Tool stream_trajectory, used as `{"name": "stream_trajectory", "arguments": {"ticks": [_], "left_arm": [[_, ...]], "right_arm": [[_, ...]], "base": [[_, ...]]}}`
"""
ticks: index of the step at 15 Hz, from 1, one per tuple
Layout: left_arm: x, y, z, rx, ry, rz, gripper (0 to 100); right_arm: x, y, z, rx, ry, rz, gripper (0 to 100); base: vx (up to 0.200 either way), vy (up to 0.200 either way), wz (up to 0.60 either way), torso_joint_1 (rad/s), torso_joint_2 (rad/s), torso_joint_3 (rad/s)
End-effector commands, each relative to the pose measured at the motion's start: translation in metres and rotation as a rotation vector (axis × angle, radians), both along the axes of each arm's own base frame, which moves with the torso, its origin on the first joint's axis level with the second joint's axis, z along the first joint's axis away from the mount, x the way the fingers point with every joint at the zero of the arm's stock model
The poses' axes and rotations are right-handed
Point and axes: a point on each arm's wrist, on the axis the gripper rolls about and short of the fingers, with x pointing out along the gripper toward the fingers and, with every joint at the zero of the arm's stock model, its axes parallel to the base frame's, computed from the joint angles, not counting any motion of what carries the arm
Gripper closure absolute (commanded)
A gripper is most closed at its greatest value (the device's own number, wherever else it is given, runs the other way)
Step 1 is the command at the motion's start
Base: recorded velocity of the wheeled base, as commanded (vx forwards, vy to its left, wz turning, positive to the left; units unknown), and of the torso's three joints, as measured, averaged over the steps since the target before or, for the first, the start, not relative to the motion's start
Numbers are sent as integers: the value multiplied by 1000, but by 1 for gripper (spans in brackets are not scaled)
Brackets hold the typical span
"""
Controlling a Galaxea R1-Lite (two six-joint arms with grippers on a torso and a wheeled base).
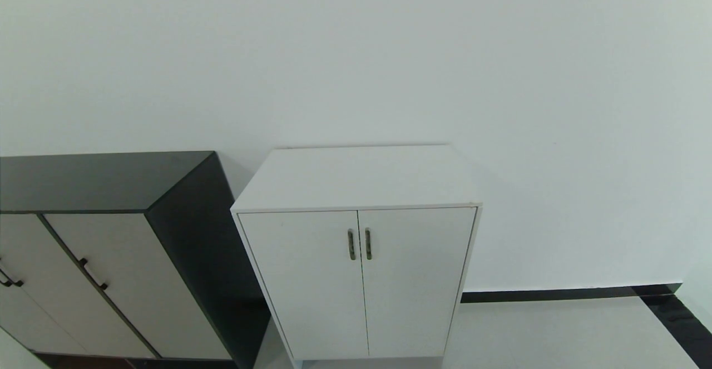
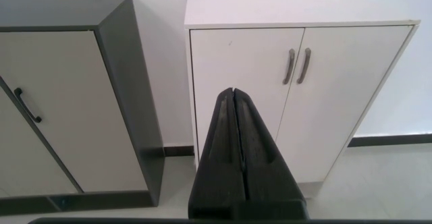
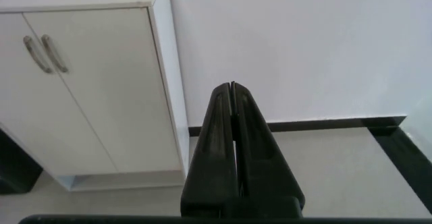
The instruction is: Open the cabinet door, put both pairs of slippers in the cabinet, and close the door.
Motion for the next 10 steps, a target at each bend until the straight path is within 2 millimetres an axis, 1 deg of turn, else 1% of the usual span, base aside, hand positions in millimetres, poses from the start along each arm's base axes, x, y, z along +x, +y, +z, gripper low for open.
{"name": "stream_trajectory", "arguments": {"ticks": [1,5,10], "left_arm": [[0,0,0,0,1,0,100],[0,0,0,6,1,-2,100],[0,0,0,6,1,-2,100]], "right_arm": [[-3,0,-1,0,-32,-1,100],[-3,0,-1,35,-35,-4,100],[-3,0,-1,34,-37,-1,100]], "base": [[0,0,0,0,0,0],[0,0,0,0,0,0],[0,0,0,0,0,0]]}}
